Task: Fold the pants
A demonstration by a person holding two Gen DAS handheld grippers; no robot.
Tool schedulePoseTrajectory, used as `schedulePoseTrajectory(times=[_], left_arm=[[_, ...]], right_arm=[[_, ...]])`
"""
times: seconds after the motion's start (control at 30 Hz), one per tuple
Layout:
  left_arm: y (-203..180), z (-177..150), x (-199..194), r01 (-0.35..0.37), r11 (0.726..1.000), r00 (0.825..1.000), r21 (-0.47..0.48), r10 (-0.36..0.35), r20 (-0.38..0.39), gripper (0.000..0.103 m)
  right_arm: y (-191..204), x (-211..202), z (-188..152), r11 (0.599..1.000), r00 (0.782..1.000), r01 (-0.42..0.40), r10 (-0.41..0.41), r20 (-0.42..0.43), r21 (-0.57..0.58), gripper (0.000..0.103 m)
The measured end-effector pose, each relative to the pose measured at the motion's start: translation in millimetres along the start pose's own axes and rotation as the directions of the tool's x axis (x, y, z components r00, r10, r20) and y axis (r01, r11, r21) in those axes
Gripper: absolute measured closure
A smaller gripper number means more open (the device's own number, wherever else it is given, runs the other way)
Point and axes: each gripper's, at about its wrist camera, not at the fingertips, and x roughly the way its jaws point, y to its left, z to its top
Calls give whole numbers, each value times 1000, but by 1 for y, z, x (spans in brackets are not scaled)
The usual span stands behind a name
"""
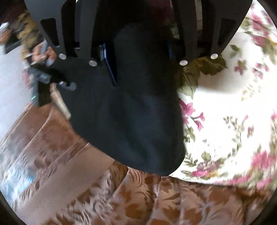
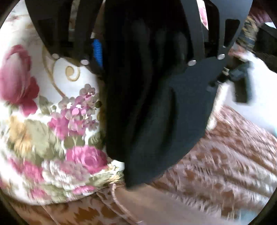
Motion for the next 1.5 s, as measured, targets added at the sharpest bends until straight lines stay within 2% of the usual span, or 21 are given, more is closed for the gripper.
schedulePoseTrajectory(times=[0.13, 0.2, 0.27, 0.33, 0.43, 0.5, 0.6, 0.63, 0.8, 0.9, 1.0, 1.17, 1.33, 1.47, 1.5], left_arm=[[-11, 0, -1, -88, 994, 996, 66, 87, 20, 43], [-13, 3, -4, -135, 989, 991, 66, 134, 27, 33], [-20, 2, -8, -173, 982, 985, 77, 170, 41, 32], [-31, 0, -14, -250, 963, 967, 100, 243, 76, 30], [-44, -2, -26, -313, 943, 946, 112, 299, 122, 30], [-48, -5, -30, -350, 928, 932, 125, 333, 140, 30], [-53, -10, -32, -388, 909, 918, 151, 365, 158, 30], [-54, -11, -32, -399, 903, 913, 157, 375, 164, 30], [-51, -16, -27, -421, 894, 902, 153, 396, 171, 29], [-53, -16, -29, -421, 897, 901, 135, 397, 178, 29], [-60, -18, -35, -440, 886, 890, 146, 409, 199, 29], [-72, -23, -45, -448, 880, 884, 155, 412, 220, 29], [-84, -29, -57, -450, 879, 880, 157, 407, 244, 27], [-95, -36, -67, -456, 875, 873, 164, 405, 270, 25], [-98, -37, -70, -459, 872, 871, 167, 406, 275, 25]], right_arm=[[-1, 1, 2, 1000, 1000, 0, 0, -2, -5, 40], [0, 2, 3, 1000, 1000, 3, -3, -5, -5, 39], [1, 2, 3, 1000, 1000, 11, -11, -3, 1, 38], [2, 0, 3, 1000, 1000, 13, -13, -3, 12, 35], [7, -2, 4, 999, 1000, -1, 3, -24, 46, 22], [11, -5, 2, 999, 1000, 0, 1, -31, 41, 17], [16, -6, -5, 1000, 999, 21, -20, -47, 9, 18], [18, -5, -7, 999, 998, 39, -40, -47, -8, 21], [18, -1, -11, 997, 997, 70, -70, -28, -24, 24], [20, -4, -12, 998, 997, 69, -70, -28, -13, 21], [24, -11, -13, 996, 996, 88, -88, -17, 1, 12], [34, -28, -17, 988, 987, 152, -152, 46, 11, 11], [48, -46, -24, 963, 956, 270, -266, 126, -9, 10], [64, -63, -33, 923, 903, 385, -372, 213, -21, 9], [70, -69, -36, 909, 884, 415, -400, 241, -17, 9]])
